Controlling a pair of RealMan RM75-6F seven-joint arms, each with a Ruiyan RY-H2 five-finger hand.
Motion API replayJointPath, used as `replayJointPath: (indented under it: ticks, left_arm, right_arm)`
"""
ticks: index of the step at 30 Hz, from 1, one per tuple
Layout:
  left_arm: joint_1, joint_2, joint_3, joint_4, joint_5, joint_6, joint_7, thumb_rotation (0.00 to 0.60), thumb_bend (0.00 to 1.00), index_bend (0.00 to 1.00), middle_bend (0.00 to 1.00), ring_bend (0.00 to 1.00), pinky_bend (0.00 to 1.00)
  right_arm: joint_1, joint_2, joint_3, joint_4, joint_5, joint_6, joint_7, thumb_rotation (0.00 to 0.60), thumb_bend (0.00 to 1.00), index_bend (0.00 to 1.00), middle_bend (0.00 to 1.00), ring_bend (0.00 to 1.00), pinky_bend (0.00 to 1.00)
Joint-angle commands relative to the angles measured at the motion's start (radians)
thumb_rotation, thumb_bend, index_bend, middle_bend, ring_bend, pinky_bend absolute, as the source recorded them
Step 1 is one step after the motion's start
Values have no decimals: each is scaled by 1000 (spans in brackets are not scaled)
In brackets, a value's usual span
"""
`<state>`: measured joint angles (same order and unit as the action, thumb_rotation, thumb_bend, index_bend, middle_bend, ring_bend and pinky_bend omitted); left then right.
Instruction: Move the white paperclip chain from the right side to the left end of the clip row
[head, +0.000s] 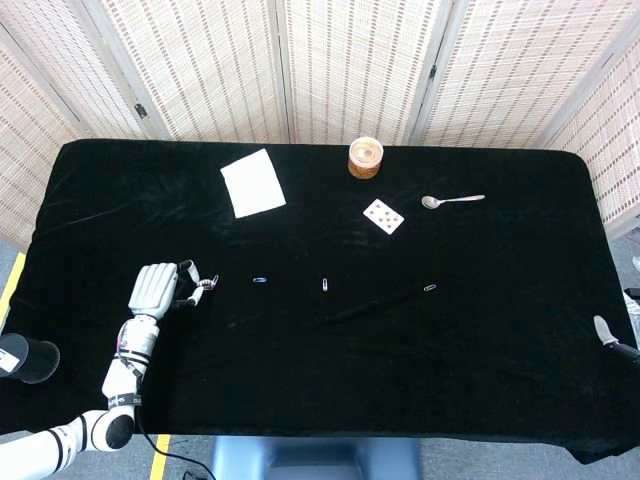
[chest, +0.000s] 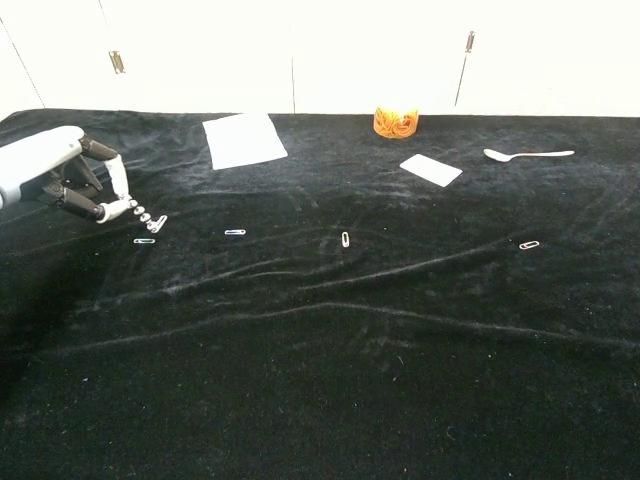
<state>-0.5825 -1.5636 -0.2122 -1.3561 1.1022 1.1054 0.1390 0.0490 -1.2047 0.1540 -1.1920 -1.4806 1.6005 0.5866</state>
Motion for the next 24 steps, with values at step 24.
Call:
replayJointPath:
  ticks: [24]
  left_arm:
    - [7,-10,-10,76,6,-48,-66,600,583,828,1000,991,976]
  right_arm:
    - [16,-8,-6,-5,-4,-26,-41,600,350,0,0,0,0]
